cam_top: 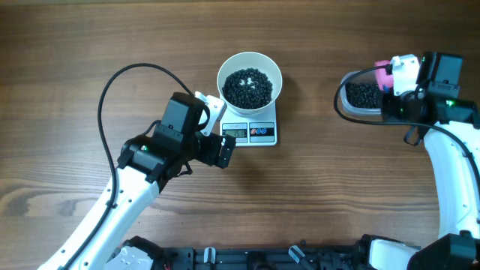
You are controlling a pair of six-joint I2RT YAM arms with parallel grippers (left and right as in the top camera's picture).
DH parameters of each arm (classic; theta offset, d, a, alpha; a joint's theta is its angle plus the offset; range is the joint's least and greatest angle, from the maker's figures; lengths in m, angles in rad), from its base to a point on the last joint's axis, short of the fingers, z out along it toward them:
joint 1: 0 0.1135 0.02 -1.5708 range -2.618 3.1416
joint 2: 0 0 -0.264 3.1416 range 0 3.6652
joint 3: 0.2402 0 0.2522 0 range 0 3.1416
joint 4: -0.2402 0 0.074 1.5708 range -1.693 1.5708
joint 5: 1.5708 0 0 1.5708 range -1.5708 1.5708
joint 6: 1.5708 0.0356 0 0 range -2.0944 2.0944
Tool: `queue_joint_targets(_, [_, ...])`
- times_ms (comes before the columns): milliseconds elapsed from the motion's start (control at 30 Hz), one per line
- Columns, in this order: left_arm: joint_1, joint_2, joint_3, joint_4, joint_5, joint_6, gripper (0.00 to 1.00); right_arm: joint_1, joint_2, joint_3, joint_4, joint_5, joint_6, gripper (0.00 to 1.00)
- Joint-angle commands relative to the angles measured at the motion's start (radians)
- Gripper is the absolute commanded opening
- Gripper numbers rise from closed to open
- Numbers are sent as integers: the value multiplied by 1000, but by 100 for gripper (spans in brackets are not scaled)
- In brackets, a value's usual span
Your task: Scoop item into bowl and weigh 150g on scale
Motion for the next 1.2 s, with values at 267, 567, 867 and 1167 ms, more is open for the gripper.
queue_joint_targets(267, [-5,4,18,3,-6,-3,100,6,5,-4,14,-154,85,4])
queue_joint_targets(567, [-5,4,18,3,-6,-3,100,6,-5,-4,43,-179,86,4])
queue_joint_targets(867, [-5,4,18,3,-6,-3,100,6,-17,-3,79,-210,113,4])
queue_joint_targets(1167, [-5,4,18,3,-6,-3,100,6,-71,-3,261,-482,264,4])
